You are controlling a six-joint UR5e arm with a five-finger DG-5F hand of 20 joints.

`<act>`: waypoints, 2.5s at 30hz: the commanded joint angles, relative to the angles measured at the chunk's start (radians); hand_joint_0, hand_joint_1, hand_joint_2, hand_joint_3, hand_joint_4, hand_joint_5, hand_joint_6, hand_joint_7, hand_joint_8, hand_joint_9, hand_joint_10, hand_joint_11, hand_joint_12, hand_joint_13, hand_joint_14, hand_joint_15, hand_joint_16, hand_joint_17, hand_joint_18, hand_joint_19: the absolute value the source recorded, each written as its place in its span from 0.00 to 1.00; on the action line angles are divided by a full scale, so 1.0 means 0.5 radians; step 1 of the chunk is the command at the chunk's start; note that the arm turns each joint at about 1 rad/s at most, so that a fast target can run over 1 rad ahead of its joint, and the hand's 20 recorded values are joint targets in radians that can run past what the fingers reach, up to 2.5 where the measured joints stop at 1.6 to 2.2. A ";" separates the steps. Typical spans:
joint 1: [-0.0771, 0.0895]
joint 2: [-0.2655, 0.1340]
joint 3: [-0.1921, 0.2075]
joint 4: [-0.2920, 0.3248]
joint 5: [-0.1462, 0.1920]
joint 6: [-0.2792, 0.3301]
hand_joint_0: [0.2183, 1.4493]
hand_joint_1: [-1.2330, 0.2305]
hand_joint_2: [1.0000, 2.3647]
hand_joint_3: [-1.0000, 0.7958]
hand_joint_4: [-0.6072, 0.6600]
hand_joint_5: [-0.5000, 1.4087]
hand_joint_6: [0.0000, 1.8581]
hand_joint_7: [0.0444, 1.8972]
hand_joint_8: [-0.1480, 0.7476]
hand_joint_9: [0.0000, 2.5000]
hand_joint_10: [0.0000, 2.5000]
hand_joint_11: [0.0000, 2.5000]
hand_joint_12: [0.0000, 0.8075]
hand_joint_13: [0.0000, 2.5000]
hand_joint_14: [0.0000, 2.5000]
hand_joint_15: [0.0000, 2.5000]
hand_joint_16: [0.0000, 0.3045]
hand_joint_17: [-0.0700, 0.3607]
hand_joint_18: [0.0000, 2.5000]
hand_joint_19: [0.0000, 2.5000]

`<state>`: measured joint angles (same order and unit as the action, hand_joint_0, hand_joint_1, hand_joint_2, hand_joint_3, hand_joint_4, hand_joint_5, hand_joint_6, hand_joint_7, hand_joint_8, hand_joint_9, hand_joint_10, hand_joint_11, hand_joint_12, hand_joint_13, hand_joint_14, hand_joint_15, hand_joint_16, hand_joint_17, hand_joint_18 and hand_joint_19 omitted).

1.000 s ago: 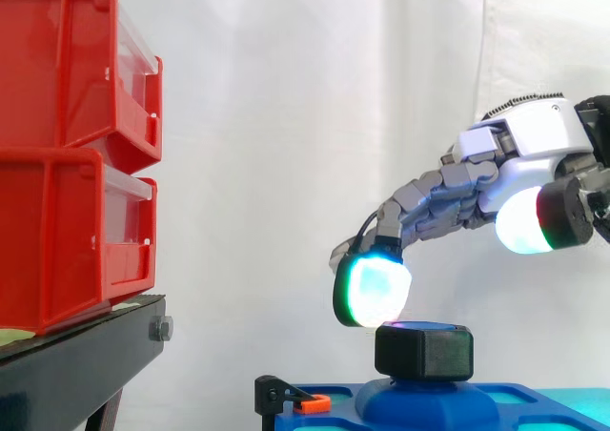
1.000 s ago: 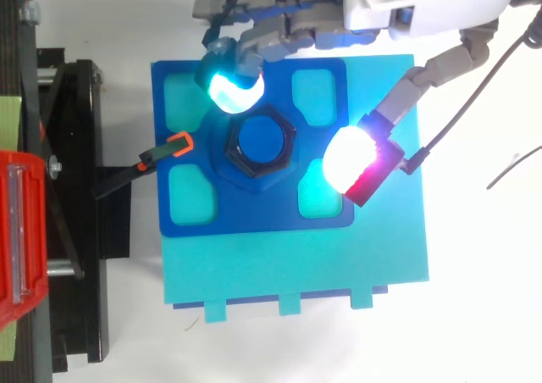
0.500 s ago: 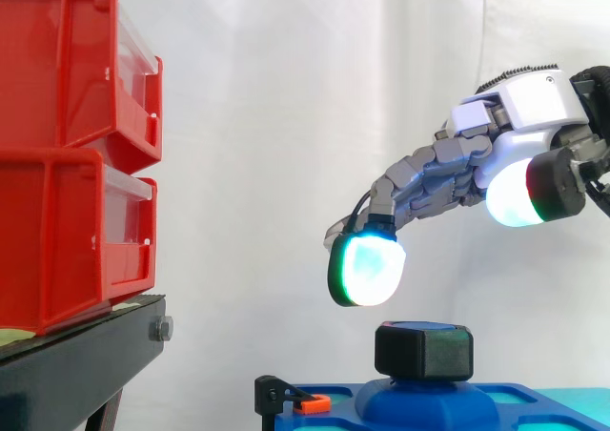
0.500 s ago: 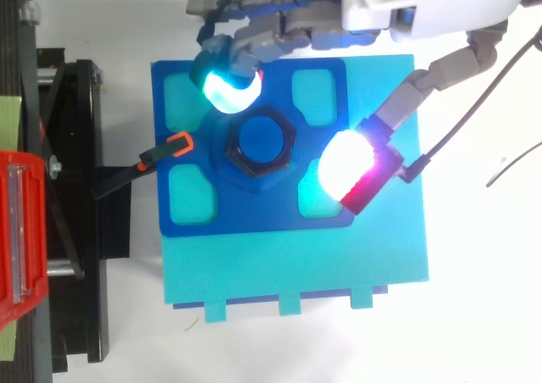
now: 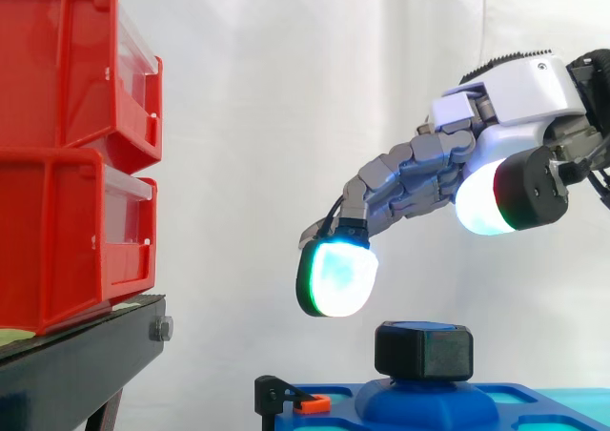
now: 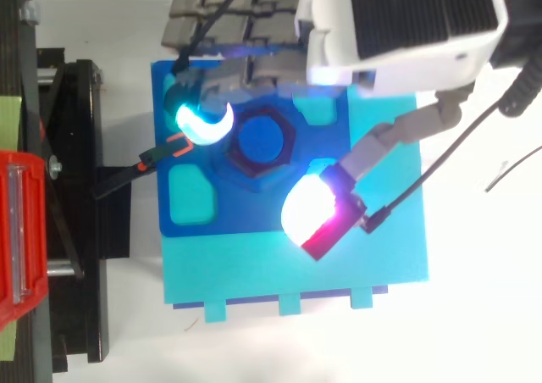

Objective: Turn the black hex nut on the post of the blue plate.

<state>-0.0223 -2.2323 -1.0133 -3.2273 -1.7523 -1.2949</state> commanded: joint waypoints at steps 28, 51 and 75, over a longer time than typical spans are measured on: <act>0.177 0.001 -0.081 -0.040 0.207 0.028 0.16 0.58 0.00 0.28 0.65 0.15 0.27 0.40 0.44 0.09 0.00 0.00 0.48 0.03 0.00 0.04 0.19 0.47 0.00 0.12; 0.094 0.001 -0.081 -0.037 0.087 -0.049 0.16 0.58 0.00 0.28 0.65 0.15 0.27 0.39 0.44 0.09 0.00 0.00 0.47 0.03 0.00 0.03 0.19 0.46 0.00 0.12; 0.014 -0.002 -0.084 -0.043 -0.017 -0.061 0.17 0.58 0.00 0.28 0.65 0.15 0.27 0.40 0.44 0.09 0.00 0.00 0.47 0.03 0.00 0.03 0.19 0.46 0.00 0.12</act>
<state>-0.0128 -2.2325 -1.0551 -3.2486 -1.7597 -1.3241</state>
